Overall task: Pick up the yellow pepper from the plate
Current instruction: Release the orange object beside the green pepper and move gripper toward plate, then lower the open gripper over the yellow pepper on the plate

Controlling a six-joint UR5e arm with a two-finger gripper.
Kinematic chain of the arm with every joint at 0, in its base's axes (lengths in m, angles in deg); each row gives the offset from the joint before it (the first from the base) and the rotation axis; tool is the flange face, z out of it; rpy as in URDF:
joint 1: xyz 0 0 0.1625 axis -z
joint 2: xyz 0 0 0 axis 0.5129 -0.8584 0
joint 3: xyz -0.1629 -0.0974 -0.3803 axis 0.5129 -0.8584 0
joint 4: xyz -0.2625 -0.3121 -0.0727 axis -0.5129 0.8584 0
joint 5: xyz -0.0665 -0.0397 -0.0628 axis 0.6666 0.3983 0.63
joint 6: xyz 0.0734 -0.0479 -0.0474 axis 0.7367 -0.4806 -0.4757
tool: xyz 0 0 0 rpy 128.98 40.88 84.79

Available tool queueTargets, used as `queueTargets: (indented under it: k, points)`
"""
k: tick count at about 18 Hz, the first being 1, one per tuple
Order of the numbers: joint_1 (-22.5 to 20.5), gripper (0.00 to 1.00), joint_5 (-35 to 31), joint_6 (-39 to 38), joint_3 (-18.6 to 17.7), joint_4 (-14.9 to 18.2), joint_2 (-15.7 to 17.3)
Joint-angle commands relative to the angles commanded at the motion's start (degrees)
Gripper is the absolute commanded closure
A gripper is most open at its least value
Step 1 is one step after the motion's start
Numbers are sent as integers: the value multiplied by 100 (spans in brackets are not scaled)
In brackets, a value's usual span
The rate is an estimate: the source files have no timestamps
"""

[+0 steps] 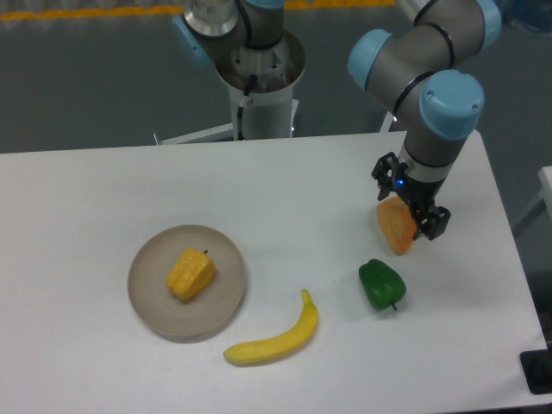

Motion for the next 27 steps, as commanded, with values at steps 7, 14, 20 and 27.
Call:
queueTargets:
  k: [7, 14, 20, 27]
  points:
    - [122, 0, 70, -149, 79, 0, -9]
    - [974, 0, 193, -1805, 70, -17, 79]
    - [1721, 0, 193, -3276, 44, -79, 44]
    - [2600, 0, 202, -5210, 0, -413, -281]
